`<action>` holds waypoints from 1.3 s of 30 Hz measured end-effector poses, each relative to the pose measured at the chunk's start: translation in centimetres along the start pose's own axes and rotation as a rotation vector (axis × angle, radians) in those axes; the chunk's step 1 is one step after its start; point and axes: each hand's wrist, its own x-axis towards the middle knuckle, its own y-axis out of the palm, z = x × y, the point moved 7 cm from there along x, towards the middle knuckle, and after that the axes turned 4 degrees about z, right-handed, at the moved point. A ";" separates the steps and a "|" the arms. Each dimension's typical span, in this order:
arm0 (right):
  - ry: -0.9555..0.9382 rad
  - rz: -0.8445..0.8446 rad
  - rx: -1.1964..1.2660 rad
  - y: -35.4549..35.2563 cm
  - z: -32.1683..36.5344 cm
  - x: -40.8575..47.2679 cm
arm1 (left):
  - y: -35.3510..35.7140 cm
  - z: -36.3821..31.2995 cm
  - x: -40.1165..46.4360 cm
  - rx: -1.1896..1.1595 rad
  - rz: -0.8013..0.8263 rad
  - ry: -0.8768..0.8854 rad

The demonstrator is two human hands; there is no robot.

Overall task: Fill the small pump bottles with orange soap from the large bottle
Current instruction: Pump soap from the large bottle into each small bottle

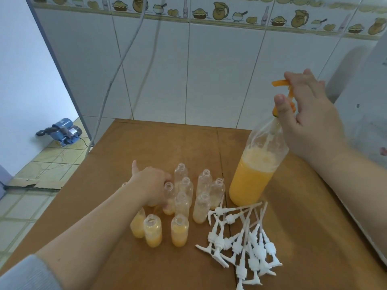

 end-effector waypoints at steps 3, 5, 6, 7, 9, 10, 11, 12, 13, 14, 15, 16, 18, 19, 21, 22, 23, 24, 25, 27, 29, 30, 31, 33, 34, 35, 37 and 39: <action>0.021 -0.016 0.012 0.0 0.1 0.0 | 0.4 -0.4 -0.1 0.010 -0.008 0.013; 0.029 -0.016 0.008 0.1 0.2 0.0 | 0.2 -0.4 -0.4 0.024 -0.038 0.007; 0.030 -0.010 0.007 0.0 0.2 0.0 | -0.1 -0.3 -0.7 0.016 -0.058 0.002; 0.033 -0.003 0.014 0.0 0.1 0.0 | -0.4 -0.1 -1.0 -0.005 -0.084 -0.001; 0.054 -0.008 0.058 -0.6 -0.3 0.1 | -1.1 0.5 -1.8 -0.089 -0.148 -0.005; 0.064 -0.024 0.084 -1.0 -0.5 0.1 | -1.5 0.9 -2.4 -0.151 -0.197 -0.007; 0.069 -0.041 0.099 -1.5 -0.7 0.2 | -1.9 1.4 -3.0 -0.229 -0.255 -0.012; 0.069 -0.042 0.104 -1.8 -0.8 0.2 | -2.6 1.8 -3.9 -0.317 -0.321 -0.014; 0.069 -0.023 0.104 -1.8 -1.0 0.2 | -3.3 2.1 -4.8 -0.404 -0.385 -0.009; 0.069 0.006 0.097 -1.7 -1.1 0.2 | -4.0 2.3 -5.6 -0.481 -0.449 0.009; 0.062 0.029 0.079 -1.4 -1.2 0.0 | -4.8 2.3 -6.4 -0.547 -0.504 0.033; 0.043 0.037 0.047 -1.2 -1.2 -0.2 | -5.6 2.3 -7.1 -0.619 -0.555 0.059; 0.000 0.025 -0.004 -1.0 -1.0 -0.6 | -7.3 2.1 -8.2 -0.854 -0.647 0.109; -0.007 0.019 -0.005 -1.0 -0.9 -0.7 | -8.0 1.8 -8.4 -1.005 -0.663 0.134; 0.000 0.022 0.023 -0.7 -0.7 -0.9 | -9.5 0.4 -8.2 -1.257 -0.664 0.215; 0.010 0.016 0.036 -0.7 -0.5 -0.9 | -10.4 -0.7 -7.9 -1.336 -0.654 0.264; 0.027 0.002 0.046 -0.7 -0.5 -0.8 | -11.4 -2.0 -7.4 -1.382 -0.634 0.311; 0.049 -0.013 0.057 -0.7 -0.5 -0.7 | -12.4 -3.3 -7.0 -1.374 -0.618 0.357; 0.070 -0.027 0.068 -0.7 -0.7 -0.5 | -13.6 -4.8 -6.5 -1.309 -0.613 0.399; 0.076 -0.053 0.071 -0.8 -0.7 -0.2 | -15.3 -7.6 -5.2 -1.092 -0.607 0.447; 0.035 -0.073 0.070 -0.7 -0.7 -0.1 | -16.4 -9.8 -4.0 -0.937 -0.596 0.487; 0.018 -0.077 0.079 -0.6 -0.8 -0.2 | -16.8 -10.7 -3.7 -0.887 -0.592 0.513; 0.009 -0.080 0.091 -0.5 -0.9 -0.3 | -17.2 -11.4 -3.5 -0.846 -0.594 0.533; 0.001 -0.084 0.104 -0.5 -1.1 -0.4 | -18.1 -12.2 -3.3 -0.808 -0.613 0.559; 0.000 -0.082 0.100 -0.5 -1.1 -0.3 | -18.4 -12.4 -3.3 -0.805 -0.625 0.568; -0.002 -0.077 0.095 -0.4 -1.0 -0.3 | -18.7 -12.5 -3.3 -0.803 -0.637 0.576; 0.000 -0.070 0.089 -0.3 -1.1 -0.2 | -19.0 -12.9 -3.4 -0.795 -0.658 0.588; 0.009 -0.076 0.099 -0.2 -1.2 -0.1 | -19.2 -13.1 -3.6 -0.789 -0.682 0.589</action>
